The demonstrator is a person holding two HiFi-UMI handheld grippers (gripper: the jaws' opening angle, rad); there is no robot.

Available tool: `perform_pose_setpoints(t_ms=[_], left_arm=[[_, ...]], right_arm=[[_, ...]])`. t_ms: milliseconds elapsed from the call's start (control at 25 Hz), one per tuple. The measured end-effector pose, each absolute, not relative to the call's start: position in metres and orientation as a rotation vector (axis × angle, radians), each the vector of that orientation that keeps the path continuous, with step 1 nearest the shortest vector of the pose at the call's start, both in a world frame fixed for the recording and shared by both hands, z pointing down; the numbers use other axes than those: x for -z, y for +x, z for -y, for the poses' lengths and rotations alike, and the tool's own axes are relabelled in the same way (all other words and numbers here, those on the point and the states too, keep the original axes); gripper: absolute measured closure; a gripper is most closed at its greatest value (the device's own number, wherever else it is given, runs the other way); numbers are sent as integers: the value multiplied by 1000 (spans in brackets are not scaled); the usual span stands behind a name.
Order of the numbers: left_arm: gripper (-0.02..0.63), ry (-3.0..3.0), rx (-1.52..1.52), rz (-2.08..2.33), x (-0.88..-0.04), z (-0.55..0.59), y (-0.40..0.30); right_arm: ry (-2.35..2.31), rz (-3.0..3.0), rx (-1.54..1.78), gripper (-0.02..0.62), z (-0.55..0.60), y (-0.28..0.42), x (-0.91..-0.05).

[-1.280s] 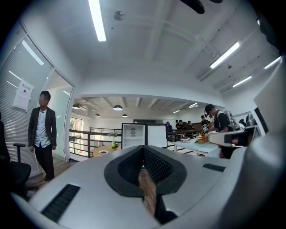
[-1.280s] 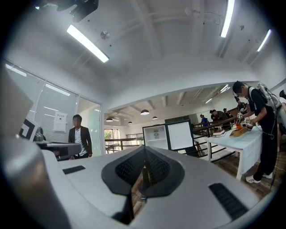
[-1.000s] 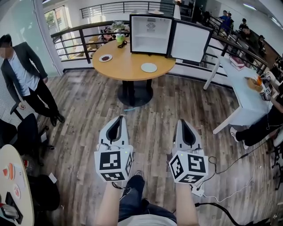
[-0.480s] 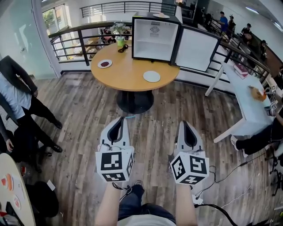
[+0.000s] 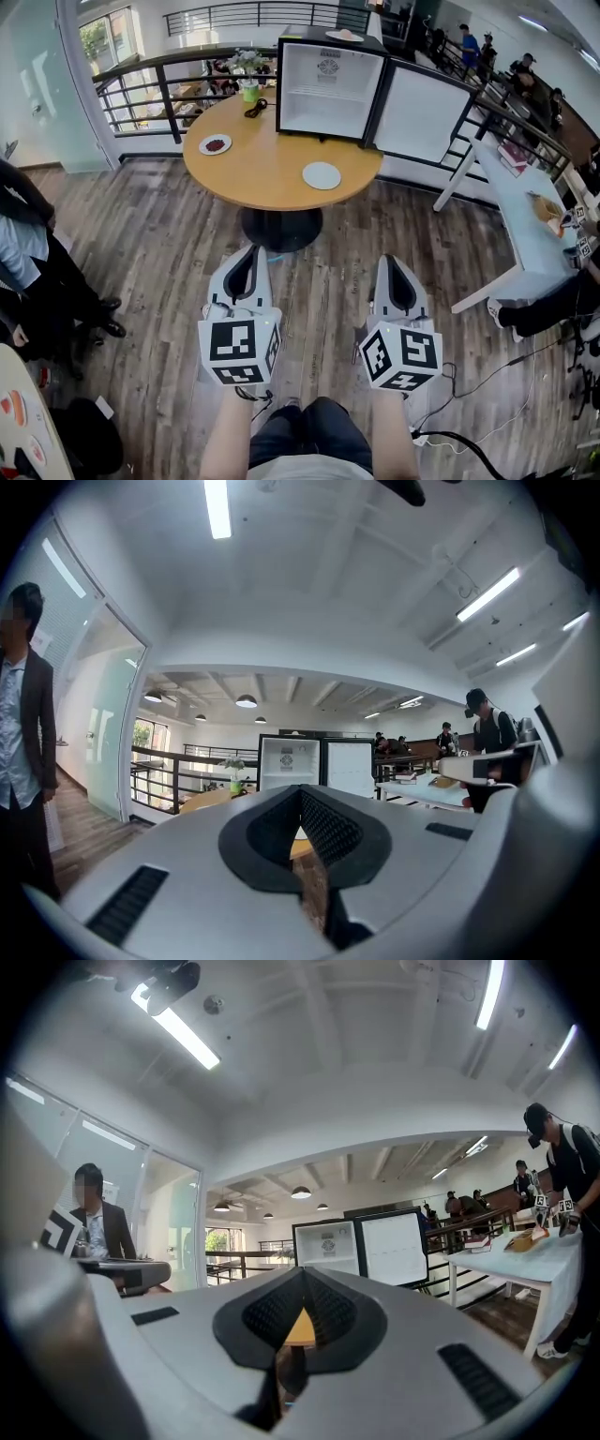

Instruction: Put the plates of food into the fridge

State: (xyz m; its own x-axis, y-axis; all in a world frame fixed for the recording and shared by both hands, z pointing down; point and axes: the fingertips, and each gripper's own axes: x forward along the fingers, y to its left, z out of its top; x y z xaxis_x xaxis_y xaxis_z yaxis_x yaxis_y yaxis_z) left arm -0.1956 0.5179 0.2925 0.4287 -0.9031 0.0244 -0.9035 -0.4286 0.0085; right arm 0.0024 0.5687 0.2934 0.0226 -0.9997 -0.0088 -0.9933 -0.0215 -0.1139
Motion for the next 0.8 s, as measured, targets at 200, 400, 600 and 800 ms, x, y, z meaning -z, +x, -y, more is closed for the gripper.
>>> perform_pose_setpoints(t_ms=[200, 400, 600, 800], left_arm=[[598, 2632, -28, 1664, -295, -498, -190], [600, 2630, -49, 1674, -299, -477, -186], [598, 2610, -52, 1700, -301, -445, -178], [598, 2592, -64, 1729, -305, -409, -165]], right_arm=[[-2184, -2138, 113, 583, -547, 7, -294], [-2161, -2154, 130, 583, -518, 9, -299], [-2140, -2172, 135, 583, -483, 18, -301], [-2119, -2193, 152, 583, -441, 33, -306]])
